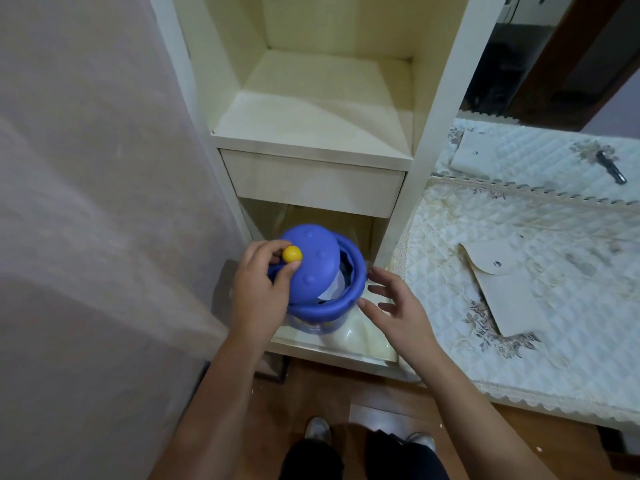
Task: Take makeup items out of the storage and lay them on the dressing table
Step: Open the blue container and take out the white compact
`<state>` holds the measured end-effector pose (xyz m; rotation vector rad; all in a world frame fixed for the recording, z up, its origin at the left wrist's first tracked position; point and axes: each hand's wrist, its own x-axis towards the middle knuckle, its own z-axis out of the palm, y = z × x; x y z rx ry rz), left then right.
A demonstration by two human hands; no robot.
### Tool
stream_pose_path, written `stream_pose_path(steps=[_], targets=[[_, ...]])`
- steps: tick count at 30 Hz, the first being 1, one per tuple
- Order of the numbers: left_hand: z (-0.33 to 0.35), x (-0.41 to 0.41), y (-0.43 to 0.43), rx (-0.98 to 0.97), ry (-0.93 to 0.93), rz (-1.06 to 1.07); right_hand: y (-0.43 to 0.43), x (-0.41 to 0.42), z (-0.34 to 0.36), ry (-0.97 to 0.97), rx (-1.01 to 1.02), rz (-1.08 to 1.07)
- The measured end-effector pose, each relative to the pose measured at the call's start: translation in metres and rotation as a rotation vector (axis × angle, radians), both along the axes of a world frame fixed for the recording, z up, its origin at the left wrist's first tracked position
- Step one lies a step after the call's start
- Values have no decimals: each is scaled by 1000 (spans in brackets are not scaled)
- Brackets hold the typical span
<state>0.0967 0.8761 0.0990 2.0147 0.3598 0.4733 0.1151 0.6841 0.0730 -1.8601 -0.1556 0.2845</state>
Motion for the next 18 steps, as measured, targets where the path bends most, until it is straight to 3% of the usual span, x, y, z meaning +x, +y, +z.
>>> stream_pose_path(steps=[4,9,13,18], targets=[[1,-22,15,-52,-46,69,3,8,7,-168,-87,5],[8,-39,28,-24,-14,179,22,25,20,-329,-230,160],[12,-50,36,1,-43,223,46,41,27,-302,-298,322],[12,-59,38,-38,-61,236,69,57,20,-323,-600,564]])
